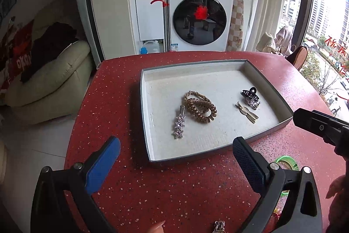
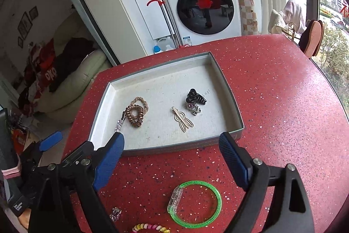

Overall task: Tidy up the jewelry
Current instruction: 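Withdraw both tools from the tray back over the table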

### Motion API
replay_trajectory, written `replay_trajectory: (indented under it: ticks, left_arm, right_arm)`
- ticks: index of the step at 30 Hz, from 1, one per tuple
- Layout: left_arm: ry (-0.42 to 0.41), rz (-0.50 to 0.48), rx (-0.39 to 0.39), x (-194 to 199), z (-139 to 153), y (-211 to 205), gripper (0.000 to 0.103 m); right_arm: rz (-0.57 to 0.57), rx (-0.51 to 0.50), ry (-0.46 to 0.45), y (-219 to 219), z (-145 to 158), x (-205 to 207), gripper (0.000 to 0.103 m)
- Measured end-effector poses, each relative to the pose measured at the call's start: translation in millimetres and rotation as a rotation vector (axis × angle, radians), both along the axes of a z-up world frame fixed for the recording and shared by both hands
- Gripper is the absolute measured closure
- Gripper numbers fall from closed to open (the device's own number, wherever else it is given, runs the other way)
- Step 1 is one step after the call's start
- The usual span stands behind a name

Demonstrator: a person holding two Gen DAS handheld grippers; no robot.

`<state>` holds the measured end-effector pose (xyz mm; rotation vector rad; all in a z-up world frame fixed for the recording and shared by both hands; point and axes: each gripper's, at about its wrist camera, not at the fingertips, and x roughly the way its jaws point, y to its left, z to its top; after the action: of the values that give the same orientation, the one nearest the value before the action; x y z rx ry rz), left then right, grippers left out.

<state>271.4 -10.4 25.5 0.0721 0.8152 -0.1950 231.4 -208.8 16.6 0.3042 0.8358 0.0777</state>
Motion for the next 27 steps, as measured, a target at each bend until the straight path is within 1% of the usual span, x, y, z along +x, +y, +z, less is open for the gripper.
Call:
replay_trajectory:
  ticks: [7, 9, 12, 16, 21, 24, 27]
  left_arm:
    - [0.016, -0.012, 0.02, -24, -2, 5, 0.0]
    - [0.027, -0.011, 0.011, -32, -5, 10, 0.0]
    - [0.048, -0.004, 0.003, -43, -11, 17, 0.0]
    - [0.043, 0.03, 0.045, -54, -20, 23, 0.0]
    - [0.083, 0.024, 0.03, -65, -33, 29, 0.0]
    - [0.121, -0.016, 0.0, -74, -42, 27, 0.0]
    - [0.139, -0.044, 0.004, -82, -51, 22, 0.0]
  right_arm:
    - [0.021, 0.02, 0.015, 4, 5, -22, 0.013]
    - [0.018, 0.028, 0.022, 3, 5, -29, 0.013]
    - [0.014, 0.028, 0.036, 2, 3, -40, 0.013]
    - [0.004, -0.001, 0.052, 2, -1, -55, 0.012]
    - [-0.001, 0.008, 0.087, -2, -11, -68, 0.012]
    - [-0.009, -0.018, 0.117, -4, -22, -75, 0.012]
    - [-0.03, -0.05, 0.153, -8, -33, -80, 0.012]
